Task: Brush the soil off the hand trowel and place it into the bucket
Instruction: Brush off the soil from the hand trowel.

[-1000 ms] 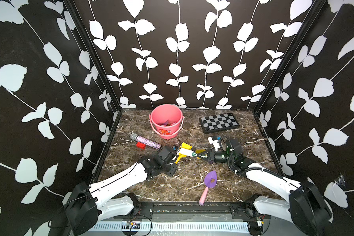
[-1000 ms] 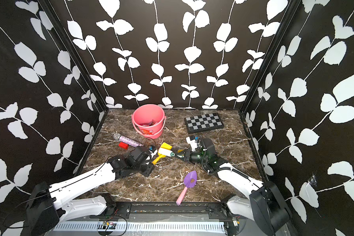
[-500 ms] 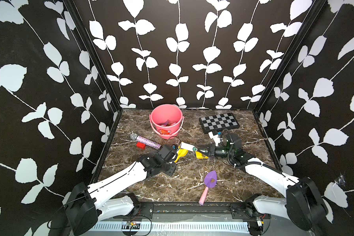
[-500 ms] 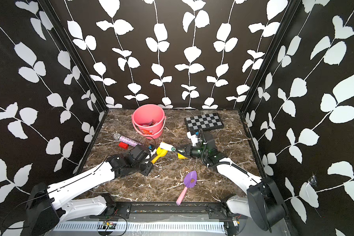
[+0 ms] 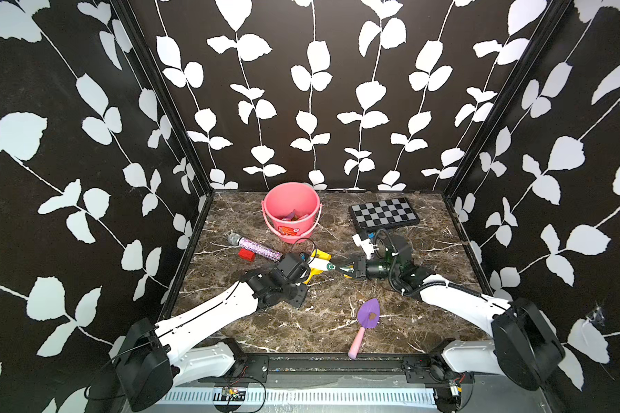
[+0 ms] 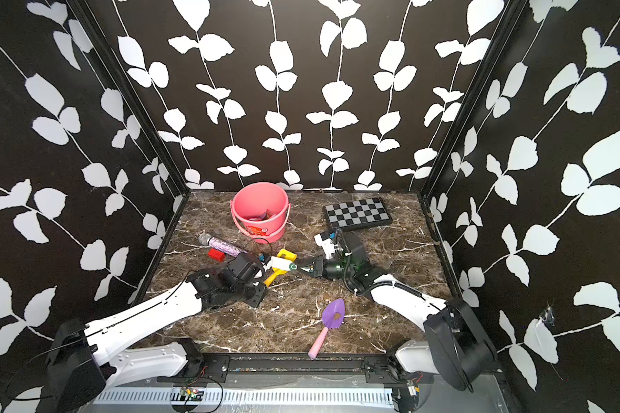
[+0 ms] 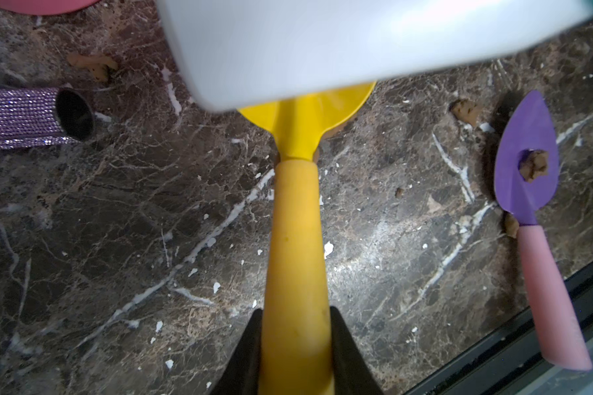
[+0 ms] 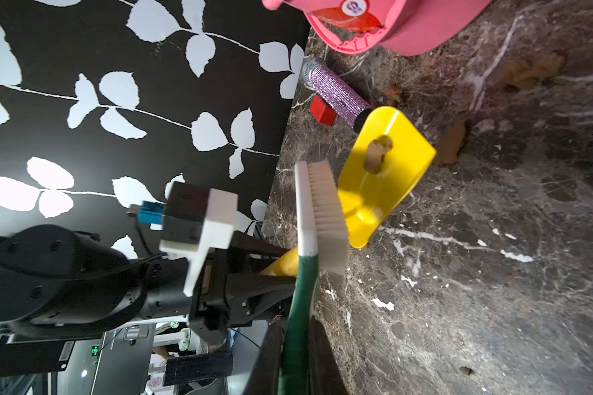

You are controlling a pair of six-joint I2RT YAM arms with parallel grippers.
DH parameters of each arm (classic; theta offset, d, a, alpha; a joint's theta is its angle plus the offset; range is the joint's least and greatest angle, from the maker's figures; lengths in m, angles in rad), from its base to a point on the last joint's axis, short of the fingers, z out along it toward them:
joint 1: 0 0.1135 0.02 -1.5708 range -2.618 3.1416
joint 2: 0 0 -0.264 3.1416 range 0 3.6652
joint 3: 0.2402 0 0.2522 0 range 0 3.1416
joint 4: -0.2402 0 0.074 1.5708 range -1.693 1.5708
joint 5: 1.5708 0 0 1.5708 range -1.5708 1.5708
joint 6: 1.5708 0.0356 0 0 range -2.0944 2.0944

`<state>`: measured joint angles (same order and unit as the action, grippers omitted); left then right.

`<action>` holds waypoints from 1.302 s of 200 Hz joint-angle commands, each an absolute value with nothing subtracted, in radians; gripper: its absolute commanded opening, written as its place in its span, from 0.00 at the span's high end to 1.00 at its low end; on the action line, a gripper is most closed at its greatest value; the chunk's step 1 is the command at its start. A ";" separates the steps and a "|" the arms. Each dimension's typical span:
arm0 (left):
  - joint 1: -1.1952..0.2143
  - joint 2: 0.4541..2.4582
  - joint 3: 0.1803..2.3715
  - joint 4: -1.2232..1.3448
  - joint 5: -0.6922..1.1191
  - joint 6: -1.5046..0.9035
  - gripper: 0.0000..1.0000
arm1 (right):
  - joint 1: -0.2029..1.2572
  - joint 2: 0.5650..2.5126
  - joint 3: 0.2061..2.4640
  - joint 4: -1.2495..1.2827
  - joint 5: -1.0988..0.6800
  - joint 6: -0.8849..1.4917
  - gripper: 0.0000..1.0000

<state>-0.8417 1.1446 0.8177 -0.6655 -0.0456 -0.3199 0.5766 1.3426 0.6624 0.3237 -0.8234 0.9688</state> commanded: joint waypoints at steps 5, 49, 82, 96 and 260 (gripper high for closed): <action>-0.830 1.122 0.847 -0.677 -0.010 -0.340 1.00 | 0.551 1.349 0.662 0.374 -0.825 0.953 1.00; -0.780 1.106 0.830 -0.695 0.014 -0.355 1.00 | 0.436 1.284 0.661 0.352 -0.850 0.953 1.00; -0.754 1.109 0.828 -0.694 0.030 -0.352 1.00 | 0.473 1.273 0.641 0.459 -0.854 1.037 1.00; -0.752 1.112 0.830 -0.689 0.040 -0.351 1.00 | 0.518 1.282 0.642 0.462 -0.833 1.036 1.00; -0.744 1.113 0.827 -0.659 0.091 -0.356 1.00 | 0.502 1.298 0.612 0.511 -0.821 1.070 1.00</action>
<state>-0.7494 1.1213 0.8177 -0.6807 0.1028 -0.3595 0.4541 1.3170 0.6361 0.4412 -0.8284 1.0229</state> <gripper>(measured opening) 0.267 0.117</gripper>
